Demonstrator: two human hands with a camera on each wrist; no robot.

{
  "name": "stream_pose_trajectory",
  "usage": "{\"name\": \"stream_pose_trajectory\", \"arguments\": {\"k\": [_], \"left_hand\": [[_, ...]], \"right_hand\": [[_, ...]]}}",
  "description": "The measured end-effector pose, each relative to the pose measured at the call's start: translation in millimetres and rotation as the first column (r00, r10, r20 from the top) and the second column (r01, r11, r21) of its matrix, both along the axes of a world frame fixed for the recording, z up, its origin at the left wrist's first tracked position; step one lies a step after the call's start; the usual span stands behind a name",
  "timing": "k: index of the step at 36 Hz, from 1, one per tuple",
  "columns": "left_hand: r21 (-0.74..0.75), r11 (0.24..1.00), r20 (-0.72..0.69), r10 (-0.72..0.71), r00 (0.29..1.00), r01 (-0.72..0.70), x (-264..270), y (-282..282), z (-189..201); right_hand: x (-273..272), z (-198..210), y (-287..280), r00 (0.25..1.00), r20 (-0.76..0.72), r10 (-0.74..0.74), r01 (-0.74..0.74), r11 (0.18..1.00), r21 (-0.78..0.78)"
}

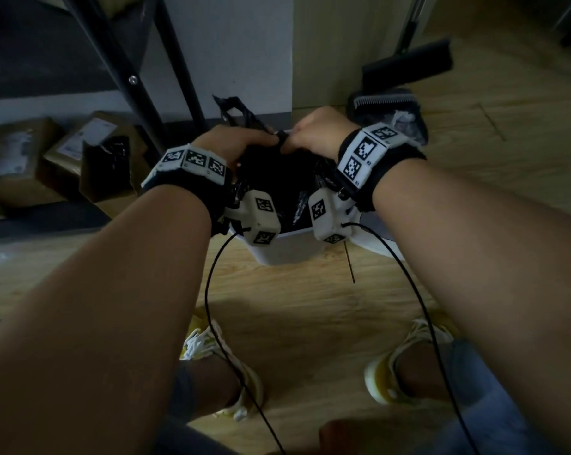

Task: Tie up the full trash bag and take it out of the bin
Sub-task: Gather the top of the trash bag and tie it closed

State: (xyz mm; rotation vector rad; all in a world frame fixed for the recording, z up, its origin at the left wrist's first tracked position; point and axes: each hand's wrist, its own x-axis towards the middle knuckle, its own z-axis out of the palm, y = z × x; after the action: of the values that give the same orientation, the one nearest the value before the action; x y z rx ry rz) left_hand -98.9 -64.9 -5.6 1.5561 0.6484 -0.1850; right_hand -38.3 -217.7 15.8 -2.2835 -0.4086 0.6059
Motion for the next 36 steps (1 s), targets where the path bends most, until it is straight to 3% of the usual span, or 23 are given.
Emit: {"name": "stream_pose_trajectory", "arguments": {"k": [4, 6, 11, 17, 21, 25, 28, 33, 36], "left_hand": [[0.169, 0.986, 0.014, 0.000, 1.000, -0.002, 7, 7, -11], [0.204, 0.979, 0.032, -0.021, 0.999, 0.014, 5, 6, -7], [0.278, 0.954, 0.065, -0.132, 0.989, 0.109, -1, -1, 0], [0.414, 0.905, 0.041, -0.124, 0.991, 0.096, 4, -3, -4], [0.644, 0.760, 0.054, -0.161, 0.985, 0.089, 7, -12, -8], [0.831, 0.551, 0.040, -0.191, 0.981, 0.073, 9, -18, -12], [0.863, 0.505, 0.067, -0.176, 0.982, 0.032, 8, -24, -11], [0.852, 0.523, 0.090, -0.158, 0.983, 0.006, 12, -25, -15], [0.817, 0.576, 0.121, -0.114, 0.986, -0.034, 8, -24, -14]], "right_hand": [[0, 3, 0, 0.998, 0.061, 0.027, -0.026, 1.000, -0.016], [1, 3, 1, 0.996, 0.087, -0.032, 0.028, 0.999, 0.043], [2, -4, 9, 1.000, 0.010, -0.019, 0.017, 0.992, 0.127], [3, -14, 20, 1.000, -0.020, 0.011, -0.010, 0.999, 0.034], [3, -19, 20, 1.000, -0.005, 0.024, -0.024, 1.000, -0.011], [4, -22, 18, 1.000, 0.006, 0.015, -0.015, 0.999, -0.030], [4, -23, 16, 1.000, 0.021, 0.007, -0.006, 0.999, -0.043], [3, -23, 17, 0.997, -0.071, 0.022, -0.023, 1.000, -0.010], [1, -24, 15, 1.000, -0.024, 0.006, -0.007, 1.000, -0.014]]}}
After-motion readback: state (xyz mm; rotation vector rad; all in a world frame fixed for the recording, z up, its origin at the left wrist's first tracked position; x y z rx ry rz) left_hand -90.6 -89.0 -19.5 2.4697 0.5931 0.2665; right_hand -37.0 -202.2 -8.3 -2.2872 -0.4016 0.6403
